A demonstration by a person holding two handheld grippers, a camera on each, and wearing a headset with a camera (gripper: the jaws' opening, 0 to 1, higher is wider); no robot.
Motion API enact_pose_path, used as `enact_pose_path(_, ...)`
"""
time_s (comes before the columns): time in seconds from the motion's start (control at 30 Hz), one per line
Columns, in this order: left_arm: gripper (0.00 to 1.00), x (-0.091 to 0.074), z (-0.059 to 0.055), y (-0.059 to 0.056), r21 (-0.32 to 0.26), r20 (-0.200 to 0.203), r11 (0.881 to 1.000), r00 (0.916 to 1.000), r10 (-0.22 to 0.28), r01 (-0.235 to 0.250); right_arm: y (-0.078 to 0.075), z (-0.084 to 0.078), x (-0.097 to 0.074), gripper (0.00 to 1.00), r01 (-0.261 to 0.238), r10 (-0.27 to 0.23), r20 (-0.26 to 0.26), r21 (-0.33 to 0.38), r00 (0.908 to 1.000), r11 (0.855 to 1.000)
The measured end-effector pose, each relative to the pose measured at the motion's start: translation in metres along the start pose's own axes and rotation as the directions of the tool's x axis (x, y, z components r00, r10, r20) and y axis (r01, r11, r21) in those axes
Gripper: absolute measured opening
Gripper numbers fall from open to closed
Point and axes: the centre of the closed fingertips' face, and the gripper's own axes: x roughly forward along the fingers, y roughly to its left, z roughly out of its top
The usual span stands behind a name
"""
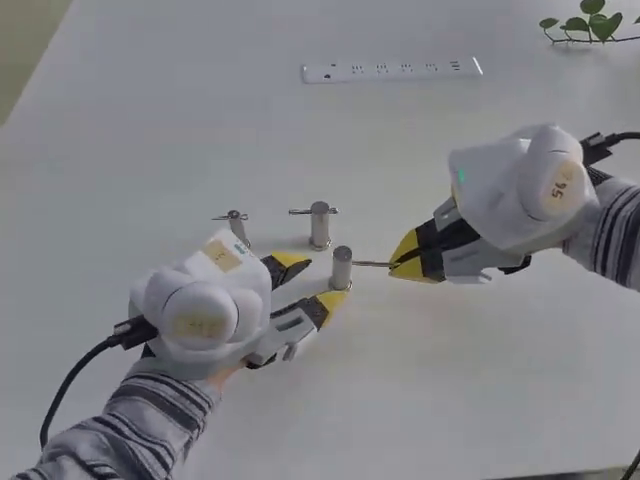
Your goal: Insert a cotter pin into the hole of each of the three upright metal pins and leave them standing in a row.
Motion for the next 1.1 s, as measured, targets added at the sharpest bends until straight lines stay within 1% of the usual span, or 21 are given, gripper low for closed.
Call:
enact_pose_path(0.03, 0.25, 0.002, -0.001, 0.0, -0.003, -0.004, 1.0, 1.0, 0.002, -0.002, -0.002, -0.002, 0.001, 0.0, 0.001, -0.001, -0.002, 0.003, 1.0, 1.0)
enact_pose_path(0.1, 0.24, 0.006, -0.003, 0.003, 0.004, -0.02, 1.0, 0.9996, 0.02, -0.02, -0.005, -0.008, 0.002, 0.0, 0.005, -0.005, -0.01, 0.008, 0.9999, 1.0)
enact_pose_path(0.13, 0.23, 0.008, -0.005, 0.004, 0.027, -0.04, 0.999, 0.9987, 0.03, -0.029, -0.007, -0.01, 0.002, 0.0, 0.009, -0.009, -0.015, 0.013, 0.9999, 1.0)
enact_pose_path(0.17, 0.23, 0.01, -0.005, 0.004, 0.034, -0.039, 0.999, 0.9987, 0.033, -0.032, -0.008, -0.012, 0.003, 0.0, 0.012, -0.011, -0.019, 0.016, 0.9998, 1.0)
enact_pose_path(0.33, 0.22, 0.016, -0.006, 0.004, 0.019, -0.044, 0.999, 0.9985, 0.032, -0.031, -0.013, -0.02, 0.005, 0.0, 0.021, -0.02, -0.031, 0.03, 0.9993, 0.999)
enact_pose_path(0.5, 0.2, 0.021, -0.007, 0.004, 0.005, -0.051, 0.999, 0.9979, 0.04, -0.04, -0.016, -0.02, 0.008, 0.0, 0.027, -0.026, -0.032, 0.028, 0.9992, 0.999)
enact_pose_path(0.63, 0.18, 0.025, -0.006, 0.005, -0.02, -0.05, 0.999, 0.9976, 0.048, -0.049, -0.016, -0.017, 0.01, 0.0, 0.022, -0.021, -0.024, 0.029, 0.9995, 0.999)
enact_pose_path(0.73, 0.16, 0.027, -0.006, 0.004, -0.03, -0.051, 0.998, 0.9977, 0.044, -0.046, -0.017, -0.015, 0.01, 0.0, 0.024, -0.023, -0.021, 0.027, 0.9995, 0.999)
enact_pose_path(0.9, 0.15, 0.029, -0.009, 0.004, -0.05, -0.058, 0.998, 0.9973, 0.044, -0.047, -0.014, -0.011, 0.012, 0.0, 0.011, -0.011, -0.016, 0.022, 0.9998, 1.0)
enact_pose_path(1.1, 0.13, 0.033, -0.01, 0.002, -0.073, -0.058, 0.996, 0.9974, 0.042, -0.046, -0.016, -0.013, 0.014, 0.0, 0.007, -0.007, -0.02, 0.021, 0.9998, 1.0)
